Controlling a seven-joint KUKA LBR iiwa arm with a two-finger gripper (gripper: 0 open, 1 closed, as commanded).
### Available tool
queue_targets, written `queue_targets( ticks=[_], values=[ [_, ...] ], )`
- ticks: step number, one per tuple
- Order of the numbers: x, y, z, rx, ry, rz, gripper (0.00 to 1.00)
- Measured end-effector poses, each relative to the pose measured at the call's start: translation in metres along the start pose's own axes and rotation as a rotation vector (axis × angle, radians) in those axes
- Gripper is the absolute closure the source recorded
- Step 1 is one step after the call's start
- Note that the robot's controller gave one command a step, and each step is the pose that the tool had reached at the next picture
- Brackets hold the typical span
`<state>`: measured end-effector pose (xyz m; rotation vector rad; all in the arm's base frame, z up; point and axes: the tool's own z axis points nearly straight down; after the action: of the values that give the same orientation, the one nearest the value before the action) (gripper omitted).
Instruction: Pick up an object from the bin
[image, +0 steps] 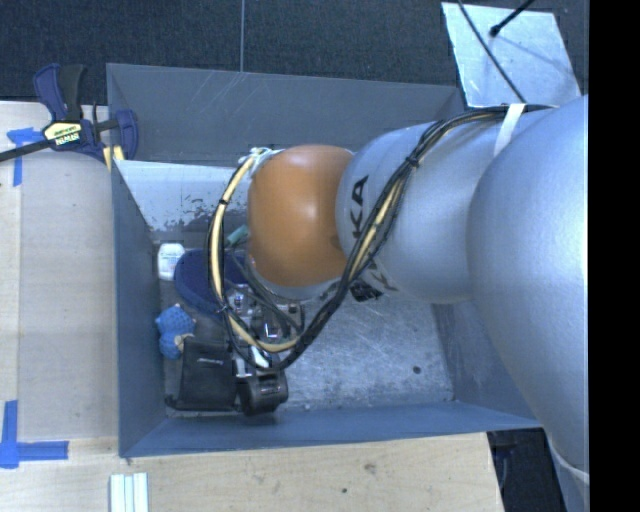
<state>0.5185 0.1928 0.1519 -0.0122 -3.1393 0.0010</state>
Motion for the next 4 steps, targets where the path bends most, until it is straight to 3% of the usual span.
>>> queue_targets(
  ticks=[1,2,3,4],
  values=[
    [-0.001,0.0,-0.002,-0.001,-0.004,0.001,0.0],
    [0.001,-0.061,0.058,-0.005,-0.027,-0.172,0.0],
    [0.006,-0.036,0.078,0.007,-0.001,-0.211,0.0],
    [0.01,-0.034,0.081,0.002,0.003,-0.209,1.0]
  ],
)
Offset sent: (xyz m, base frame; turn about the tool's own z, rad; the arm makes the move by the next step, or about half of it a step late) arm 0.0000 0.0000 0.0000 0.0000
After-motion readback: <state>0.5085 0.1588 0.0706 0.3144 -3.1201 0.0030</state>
